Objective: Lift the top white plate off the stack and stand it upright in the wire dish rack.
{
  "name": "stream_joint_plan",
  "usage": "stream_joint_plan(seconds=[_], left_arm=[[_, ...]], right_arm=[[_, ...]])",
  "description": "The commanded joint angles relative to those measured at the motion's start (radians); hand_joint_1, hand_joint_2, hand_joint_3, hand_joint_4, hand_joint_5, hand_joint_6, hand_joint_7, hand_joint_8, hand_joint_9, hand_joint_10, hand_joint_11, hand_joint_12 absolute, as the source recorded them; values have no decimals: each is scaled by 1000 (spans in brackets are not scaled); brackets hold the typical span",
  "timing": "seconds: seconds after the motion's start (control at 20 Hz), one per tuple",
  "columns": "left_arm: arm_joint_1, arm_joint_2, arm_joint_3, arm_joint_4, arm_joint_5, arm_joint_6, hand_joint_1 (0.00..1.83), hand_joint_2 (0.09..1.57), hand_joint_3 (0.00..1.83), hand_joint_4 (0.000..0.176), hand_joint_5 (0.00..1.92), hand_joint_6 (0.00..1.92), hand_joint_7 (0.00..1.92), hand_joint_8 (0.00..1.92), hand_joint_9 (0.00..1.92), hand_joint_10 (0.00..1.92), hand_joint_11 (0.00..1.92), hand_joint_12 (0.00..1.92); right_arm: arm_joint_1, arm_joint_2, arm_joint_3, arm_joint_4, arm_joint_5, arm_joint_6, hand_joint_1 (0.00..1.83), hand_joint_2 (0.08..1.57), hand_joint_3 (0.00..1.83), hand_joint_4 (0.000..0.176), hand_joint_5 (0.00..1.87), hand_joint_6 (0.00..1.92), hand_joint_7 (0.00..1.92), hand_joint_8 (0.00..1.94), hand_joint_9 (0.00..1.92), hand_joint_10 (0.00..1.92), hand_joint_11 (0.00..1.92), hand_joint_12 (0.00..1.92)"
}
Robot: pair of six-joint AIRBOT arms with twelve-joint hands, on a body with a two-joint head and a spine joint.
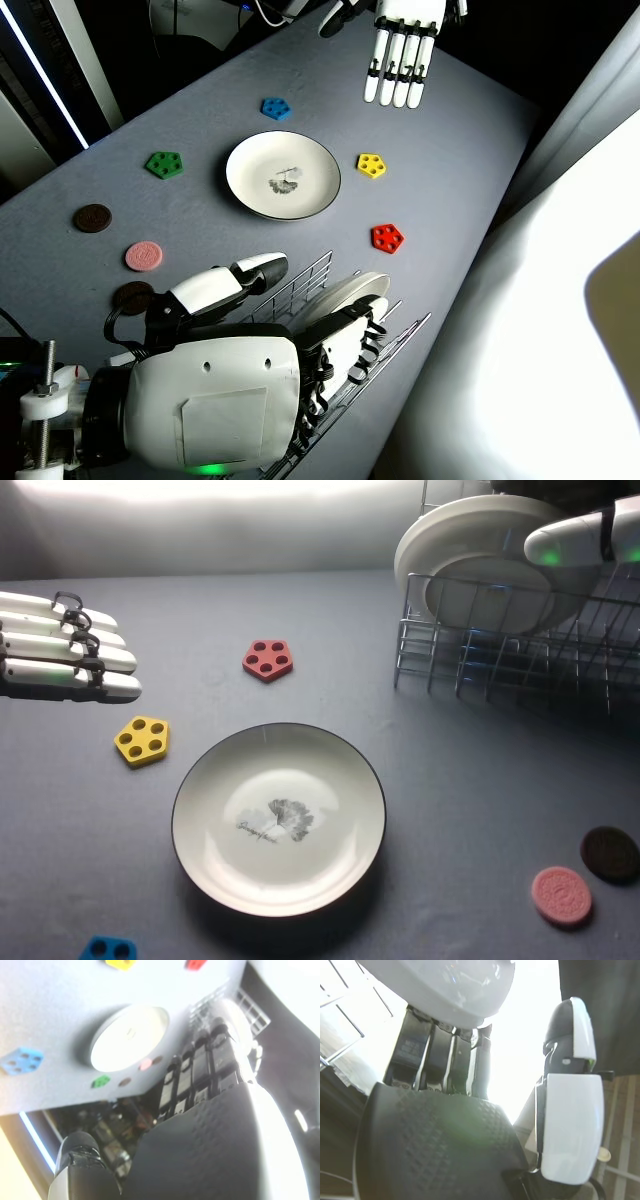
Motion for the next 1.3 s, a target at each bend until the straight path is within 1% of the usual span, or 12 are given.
stream_joint_plan(seconds=[0.0,0.1,0.15,0.2,0.25,0.3,0.4,0.6,0.65,0.9,1.05,1.25], left_arm=[[-24,14,2,-91,-41,-4,60,895,0,0,69,11,70,11,74,11,71,7],[-24,15,3,-90,-42,-3,54,899,0,0,44,0,45,0,49,0,45,0],[-24,15,4,-88,-46,-3,37,897,0,0,39,0,43,0,56,3,52,3],[-24,15,7,-87,-47,-3,31,900,1,0,42,1,48,2,55,3,41,0],[-24,15,11,-86,-49,-3,47,902,2,0,47,3,51,3,57,3,44,2],[-24,15,20,-84,-54,-2,25,902,1,0,41,0,44,0,49,0,37,0],[-24,12,43,-72,-71,10,36,901,1,0,40,0,43,0,44,0,45,4],[-25,-4,92,-31,-90,26,33,899,0,0,72,11,72,9,76,10,58,9],[-25,-4,93,-31,-90,90,55,898,0,0,71,9,70,7,75,8,56,8],[-24,-3,94,13,-82,184,53,902,0,0,27,5,26,2,31,1,44,5],[-23,1,93,39,-87,263,47,899,0,0,25,2,21,0,18,0,36,1],[-23,2,94,36,-86,361,84,897,0,0,52,9,53,10,50,11,68,15]], right_arm=[[-5,8,13,32,58,-15,963,912,0,55,453,0,457,0,527,0,715,0],[-5,5,23,32,60,-15,965,916,0,51,402,0,413,0,453,0,591,0],[-5,0,28,32,61,-15,980,912,0,41,376,0,388,0,416,0,539,0],[-6,-6,34,32,64,-15,973,912,0,37,361,0,375,0,401,0,523,0],[-9,-10,40,33,66,-15,952,913,0,23,340,0,365,0,381,0,501,0],[-11,-14,46,35,69,-15,950,904,0,0,345,3,357,0,368,0,471,0],[-13,-22,61,38,72,-14,955,887,0,0,343,1,360,1,366,0,455,0],[-14,-32,79,40,81,-14,849,912,5,0,290,0,325,0,341,0,420,0],[-14,-32,79,40,83,-14,854,916,6,0,257,0,306,0,322,0,400,0],[-14,-32,79,33,120,-15,800,918,6,0,206,0,254,0,276,0,373,1],[-13,-32,79,33,133,-14,830,927,6,0,195,0,240,0,275,1,352,0],[-13,-32,80,33,167,-14,867,930,4,0,197,5,242,2,269,2,350,3]])
